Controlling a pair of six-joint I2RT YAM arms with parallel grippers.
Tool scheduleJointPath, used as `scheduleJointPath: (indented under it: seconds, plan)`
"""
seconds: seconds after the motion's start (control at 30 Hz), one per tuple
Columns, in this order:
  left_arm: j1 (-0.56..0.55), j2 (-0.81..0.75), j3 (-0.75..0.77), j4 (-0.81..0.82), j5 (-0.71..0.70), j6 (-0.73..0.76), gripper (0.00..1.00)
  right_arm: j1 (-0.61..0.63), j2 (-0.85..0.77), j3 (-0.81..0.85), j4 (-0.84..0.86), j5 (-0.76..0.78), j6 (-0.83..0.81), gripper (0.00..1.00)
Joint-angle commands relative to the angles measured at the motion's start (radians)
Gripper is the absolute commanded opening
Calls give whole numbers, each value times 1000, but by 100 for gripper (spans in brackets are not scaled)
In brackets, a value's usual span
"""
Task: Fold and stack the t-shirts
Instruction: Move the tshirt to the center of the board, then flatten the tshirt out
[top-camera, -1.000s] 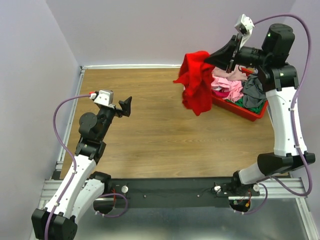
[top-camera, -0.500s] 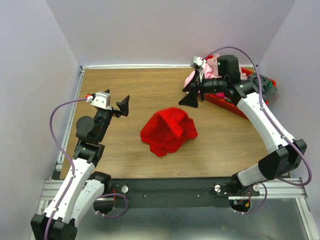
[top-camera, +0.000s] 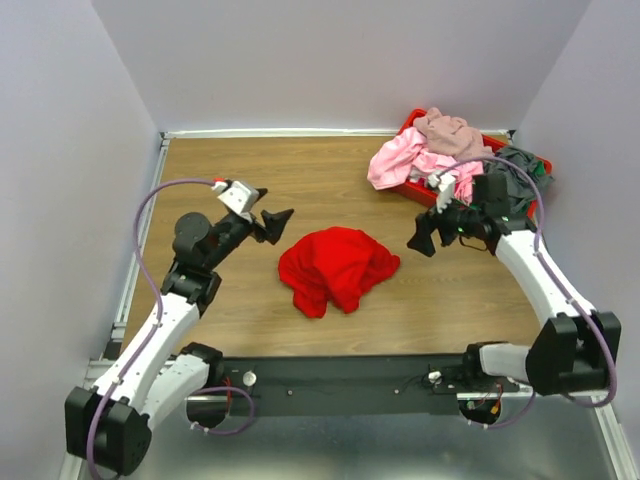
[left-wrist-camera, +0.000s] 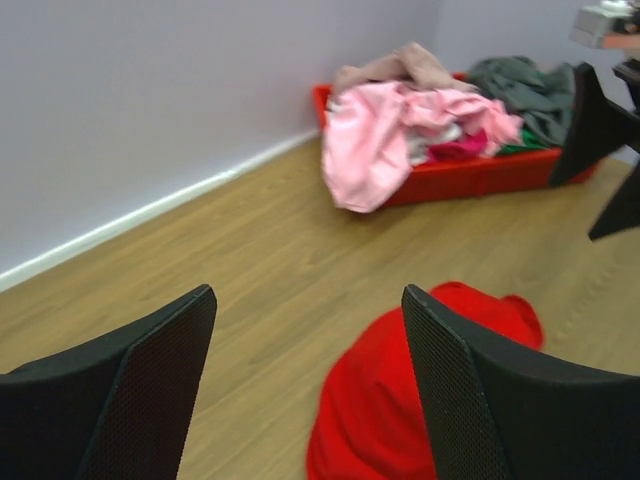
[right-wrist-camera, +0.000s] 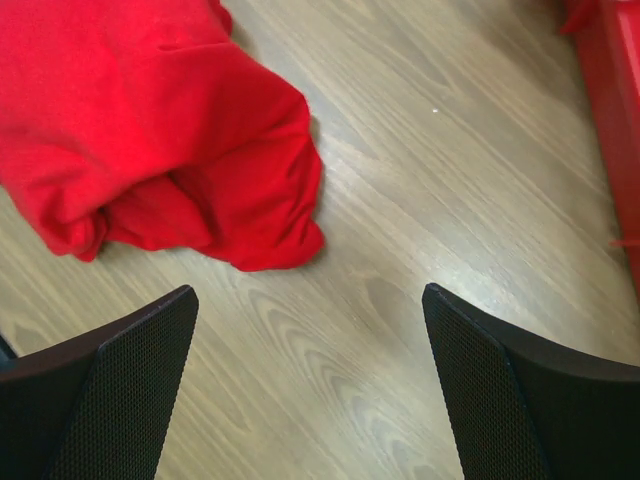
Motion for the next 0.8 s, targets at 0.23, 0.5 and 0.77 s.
scheduleJointPath:
  seconds: [0.23, 0.5, 0.77]
  plan:
    - [-520, 189, 185, -284, -248, -26, 81, -186, -156, -207, 110, -55, 17, 100]
    - [-778, 554, 465, -526, -626, -67, 74, -197, -101, -198, 116, -8, 51, 100]
    - [-856, 801, 625, -629, -847, -116, 73, -215, -83, -195, 122, 18, 70, 100]
